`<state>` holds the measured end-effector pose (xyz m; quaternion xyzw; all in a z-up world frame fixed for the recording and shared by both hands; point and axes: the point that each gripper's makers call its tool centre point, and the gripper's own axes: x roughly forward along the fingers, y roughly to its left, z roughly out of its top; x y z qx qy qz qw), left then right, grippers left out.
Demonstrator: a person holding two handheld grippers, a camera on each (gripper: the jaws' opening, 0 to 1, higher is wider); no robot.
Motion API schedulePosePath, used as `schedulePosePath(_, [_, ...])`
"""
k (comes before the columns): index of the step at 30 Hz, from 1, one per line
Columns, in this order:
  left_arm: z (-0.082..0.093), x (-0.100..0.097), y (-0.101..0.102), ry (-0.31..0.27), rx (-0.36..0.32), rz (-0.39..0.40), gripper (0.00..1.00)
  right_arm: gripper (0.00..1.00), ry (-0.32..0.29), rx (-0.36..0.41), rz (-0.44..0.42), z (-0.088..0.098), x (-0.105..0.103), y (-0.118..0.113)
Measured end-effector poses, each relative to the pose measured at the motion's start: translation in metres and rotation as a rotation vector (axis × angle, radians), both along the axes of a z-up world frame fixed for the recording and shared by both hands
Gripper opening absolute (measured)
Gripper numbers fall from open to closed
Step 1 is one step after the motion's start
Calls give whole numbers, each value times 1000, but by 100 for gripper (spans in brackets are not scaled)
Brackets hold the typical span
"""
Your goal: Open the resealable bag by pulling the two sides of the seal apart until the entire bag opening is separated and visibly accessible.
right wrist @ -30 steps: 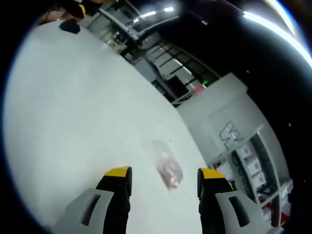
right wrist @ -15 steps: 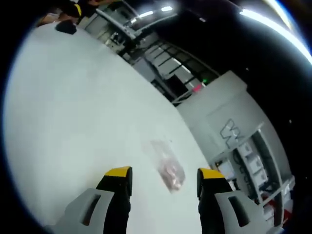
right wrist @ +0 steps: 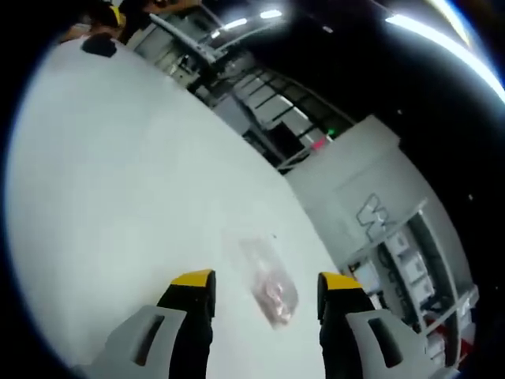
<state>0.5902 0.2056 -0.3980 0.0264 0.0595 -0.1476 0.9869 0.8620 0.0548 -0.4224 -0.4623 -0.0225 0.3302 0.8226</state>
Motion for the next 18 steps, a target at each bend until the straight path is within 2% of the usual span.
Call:
schedulePosePath(3, [0, 0, -1, 0, -3, -2, 92, 49, 8, 28, 4, 4, -2, -1])
schedulePosePath(9, [0, 0, -6, -1, -1, -9, 92, 49, 21, 14, -4, 2, -1, -2])
schedulePosePath(18, [1, -2, -3, -3, -2, -4, 92, 46, 44, 29, -7, 1, 3, 3])
